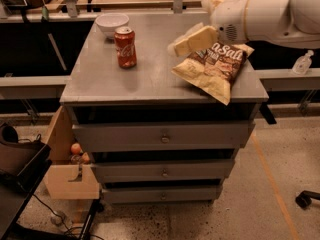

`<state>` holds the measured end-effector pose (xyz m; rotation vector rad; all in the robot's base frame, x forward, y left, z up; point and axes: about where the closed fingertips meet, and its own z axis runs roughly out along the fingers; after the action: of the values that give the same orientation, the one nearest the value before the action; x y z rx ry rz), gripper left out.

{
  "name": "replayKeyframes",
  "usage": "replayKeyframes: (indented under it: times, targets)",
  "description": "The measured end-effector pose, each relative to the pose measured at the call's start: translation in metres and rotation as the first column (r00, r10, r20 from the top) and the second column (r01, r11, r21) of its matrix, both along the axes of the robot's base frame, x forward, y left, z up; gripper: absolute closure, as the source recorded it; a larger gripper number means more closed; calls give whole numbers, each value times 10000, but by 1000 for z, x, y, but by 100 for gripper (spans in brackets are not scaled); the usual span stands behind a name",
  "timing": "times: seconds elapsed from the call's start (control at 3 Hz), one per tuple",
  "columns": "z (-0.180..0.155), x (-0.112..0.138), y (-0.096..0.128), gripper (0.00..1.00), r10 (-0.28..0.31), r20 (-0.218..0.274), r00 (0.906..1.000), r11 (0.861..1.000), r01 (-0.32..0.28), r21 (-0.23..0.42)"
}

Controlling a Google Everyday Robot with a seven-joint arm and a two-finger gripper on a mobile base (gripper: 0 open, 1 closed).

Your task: Pick coke can

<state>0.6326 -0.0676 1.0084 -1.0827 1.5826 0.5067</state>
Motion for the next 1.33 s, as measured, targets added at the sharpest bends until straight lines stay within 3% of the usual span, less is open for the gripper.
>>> replayKeyframes:
  times: [0.33,0.67,1.33]
  targets:
    - [-39,48,38,0,213,-245,9995,9996,-208,215]
    - [-72,90,60,0,369,-493,9981,9979,-341,548]
    - [-102,141,98,0,705,-689,9951,9875,-598,1458]
